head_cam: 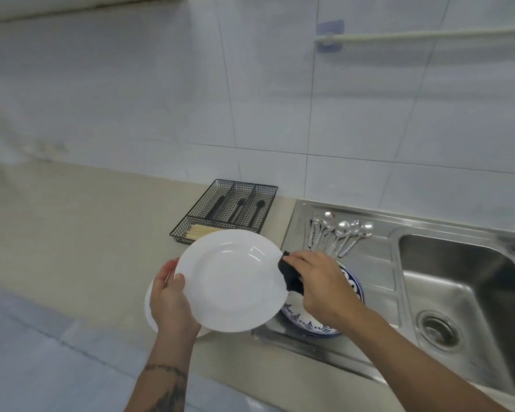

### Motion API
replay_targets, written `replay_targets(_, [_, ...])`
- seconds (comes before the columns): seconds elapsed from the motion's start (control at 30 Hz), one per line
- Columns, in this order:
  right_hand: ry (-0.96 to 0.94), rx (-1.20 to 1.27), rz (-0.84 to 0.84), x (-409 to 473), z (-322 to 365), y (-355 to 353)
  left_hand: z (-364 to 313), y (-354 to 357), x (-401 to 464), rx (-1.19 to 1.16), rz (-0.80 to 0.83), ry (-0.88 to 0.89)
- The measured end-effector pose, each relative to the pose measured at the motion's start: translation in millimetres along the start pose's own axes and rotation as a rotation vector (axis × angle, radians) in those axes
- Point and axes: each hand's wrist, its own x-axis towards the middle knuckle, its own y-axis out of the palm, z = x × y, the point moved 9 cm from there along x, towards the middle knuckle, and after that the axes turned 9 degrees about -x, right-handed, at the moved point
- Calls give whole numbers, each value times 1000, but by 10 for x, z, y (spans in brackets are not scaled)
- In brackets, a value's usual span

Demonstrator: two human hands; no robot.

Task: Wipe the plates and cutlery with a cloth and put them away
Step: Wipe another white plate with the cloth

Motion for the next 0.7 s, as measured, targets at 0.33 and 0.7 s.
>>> replay_targets(0.33, [87,149,-80,409,791,259,-181,-676,779,13,4,-9])
replay_targets(0.7, [192,163,-24,428,1069,612,-161,-828,1167,95,8,-12])
